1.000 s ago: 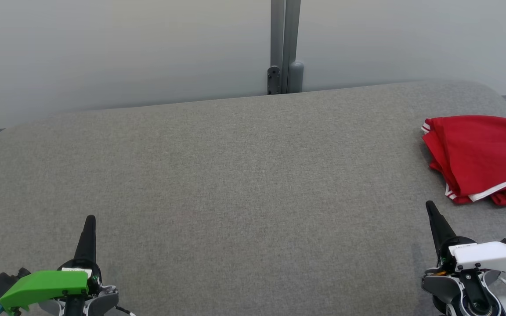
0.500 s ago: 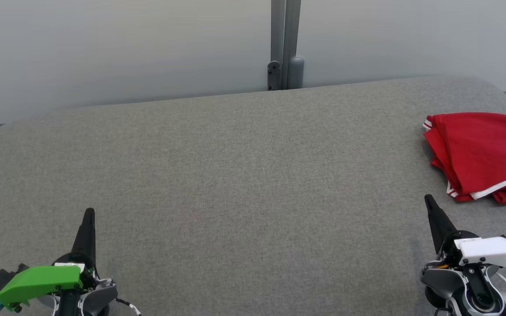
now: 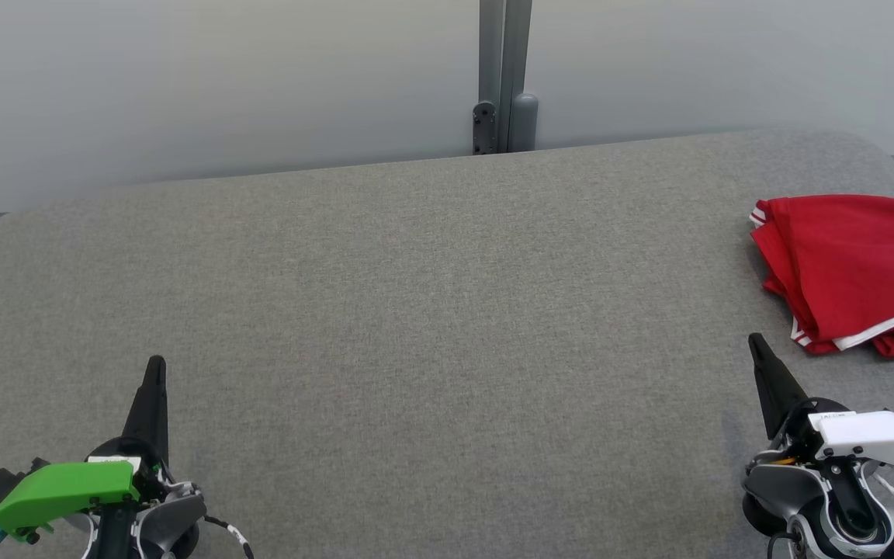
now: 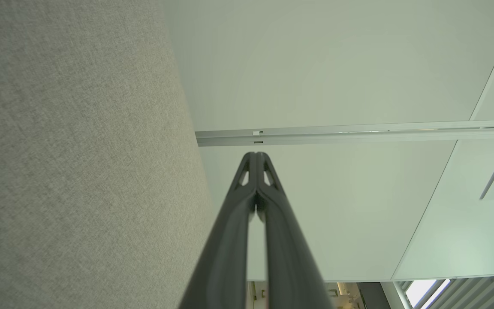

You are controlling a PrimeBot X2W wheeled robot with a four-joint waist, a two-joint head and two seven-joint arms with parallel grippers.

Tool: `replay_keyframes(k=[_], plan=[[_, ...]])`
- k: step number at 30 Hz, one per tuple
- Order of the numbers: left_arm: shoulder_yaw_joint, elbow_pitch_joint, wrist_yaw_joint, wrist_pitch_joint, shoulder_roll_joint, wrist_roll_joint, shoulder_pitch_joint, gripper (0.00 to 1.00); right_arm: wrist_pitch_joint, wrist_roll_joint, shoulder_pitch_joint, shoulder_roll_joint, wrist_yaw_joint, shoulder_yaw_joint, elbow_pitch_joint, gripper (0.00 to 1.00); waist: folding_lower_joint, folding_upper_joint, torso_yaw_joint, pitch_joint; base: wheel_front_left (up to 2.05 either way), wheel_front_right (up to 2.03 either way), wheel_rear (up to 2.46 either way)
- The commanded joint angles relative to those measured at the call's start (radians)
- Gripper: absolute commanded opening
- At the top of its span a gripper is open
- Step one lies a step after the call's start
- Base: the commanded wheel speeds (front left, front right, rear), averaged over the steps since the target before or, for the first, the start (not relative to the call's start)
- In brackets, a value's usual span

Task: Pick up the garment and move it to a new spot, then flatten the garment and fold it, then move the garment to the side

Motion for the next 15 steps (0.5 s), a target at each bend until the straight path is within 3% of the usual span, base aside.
replay_keyframes(k=[1,15], plan=[[0.003,-0.001,-0.004,0.004,0.000,-0.002,-0.013,0.00,0.003,0.007,-0.005,-0.005,0.000,-0.002,0.002,0.00,0.0000,0.0000,0.000,0.000,0.00,0.00,0.00],[0.003,-0.001,-0.004,0.003,0.000,-0.001,-0.013,0.00,0.003,0.007,-0.005,-0.005,0.000,-0.002,0.002,0.00,0.0000,0.0000,0.000,0.000,0.00,0.00,0.00]])
